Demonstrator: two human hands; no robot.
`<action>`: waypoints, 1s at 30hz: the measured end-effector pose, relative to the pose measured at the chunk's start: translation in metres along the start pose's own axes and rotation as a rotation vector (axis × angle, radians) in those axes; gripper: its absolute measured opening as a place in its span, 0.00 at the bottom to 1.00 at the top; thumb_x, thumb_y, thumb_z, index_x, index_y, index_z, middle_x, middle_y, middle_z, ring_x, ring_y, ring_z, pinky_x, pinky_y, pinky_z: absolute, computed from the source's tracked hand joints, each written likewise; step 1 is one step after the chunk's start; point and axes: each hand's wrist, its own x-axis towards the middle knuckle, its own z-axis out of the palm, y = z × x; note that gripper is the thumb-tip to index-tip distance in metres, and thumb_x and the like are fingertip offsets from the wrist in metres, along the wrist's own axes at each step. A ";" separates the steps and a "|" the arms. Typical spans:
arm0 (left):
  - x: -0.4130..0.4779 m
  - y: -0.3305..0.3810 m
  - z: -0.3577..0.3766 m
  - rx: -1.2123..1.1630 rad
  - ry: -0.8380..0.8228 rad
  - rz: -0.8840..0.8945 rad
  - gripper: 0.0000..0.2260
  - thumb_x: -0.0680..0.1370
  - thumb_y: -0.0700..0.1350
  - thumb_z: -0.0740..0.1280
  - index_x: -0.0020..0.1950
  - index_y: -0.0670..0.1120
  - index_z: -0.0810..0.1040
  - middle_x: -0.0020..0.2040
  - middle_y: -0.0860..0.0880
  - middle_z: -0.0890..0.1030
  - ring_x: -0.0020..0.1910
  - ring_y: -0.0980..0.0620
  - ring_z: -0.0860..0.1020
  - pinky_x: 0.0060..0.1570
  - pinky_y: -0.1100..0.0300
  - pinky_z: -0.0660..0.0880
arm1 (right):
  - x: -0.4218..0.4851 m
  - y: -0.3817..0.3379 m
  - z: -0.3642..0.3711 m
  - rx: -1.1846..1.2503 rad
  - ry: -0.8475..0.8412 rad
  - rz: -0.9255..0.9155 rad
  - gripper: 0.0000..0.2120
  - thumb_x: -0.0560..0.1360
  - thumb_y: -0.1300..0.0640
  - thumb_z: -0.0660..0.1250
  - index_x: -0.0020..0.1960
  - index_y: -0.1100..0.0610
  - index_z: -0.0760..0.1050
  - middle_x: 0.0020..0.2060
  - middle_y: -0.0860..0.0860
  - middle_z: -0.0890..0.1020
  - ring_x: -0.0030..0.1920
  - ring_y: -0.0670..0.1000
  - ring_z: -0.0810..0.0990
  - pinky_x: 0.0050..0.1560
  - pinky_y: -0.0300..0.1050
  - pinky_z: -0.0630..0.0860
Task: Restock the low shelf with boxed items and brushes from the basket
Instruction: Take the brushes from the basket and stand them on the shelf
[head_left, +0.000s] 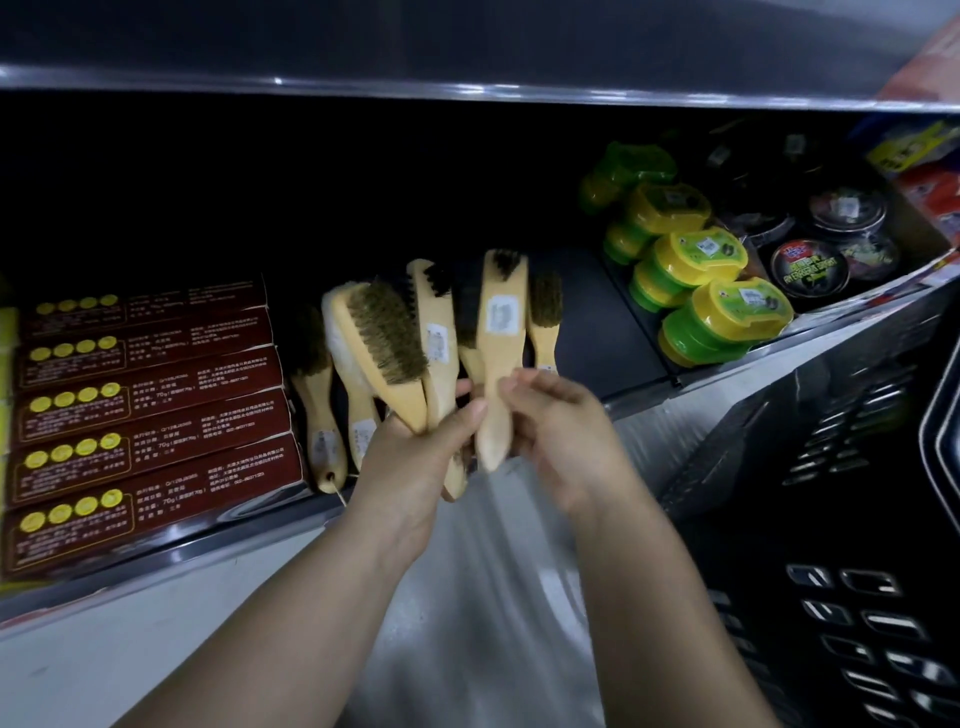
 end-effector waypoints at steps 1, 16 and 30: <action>0.001 0.000 0.001 0.014 0.010 -0.009 0.05 0.72 0.44 0.72 0.47 0.52 0.83 0.38 0.55 0.85 0.37 0.56 0.83 0.34 0.62 0.76 | 0.005 -0.005 -0.007 0.065 0.061 -0.009 0.06 0.78 0.62 0.62 0.50 0.60 0.77 0.43 0.56 0.85 0.46 0.56 0.84 0.47 0.54 0.81; 0.003 0.003 0.000 -0.042 0.046 -0.032 0.08 0.78 0.47 0.64 0.55 0.56 0.77 0.41 0.54 0.84 0.38 0.55 0.81 0.39 0.57 0.78 | 0.097 0.000 -0.058 -0.819 0.526 -0.125 0.11 0.77 0.61 0.56 0.44 0.58 0.77 0.43 0.58 0.81 0.43 0.58 0.76 0.41 0.40 0.67; 0.010 0.013 0.012 -0.020 0.017 -0.066 0.08 0.74 0.41 0.70 0.52 0.48 0.79 0.46 0.45 0.85 0.46 0.47 0.84 0.44 0.50 0.80 | -0.011 0.000 -0.013 -0.411 -0.186 -0.207 0.06 0.76 0.60 0.66 0.51 0.54 0.79 0.40 0.56 0.83 0.39 0.47 0.82 0.39 0.37 0.78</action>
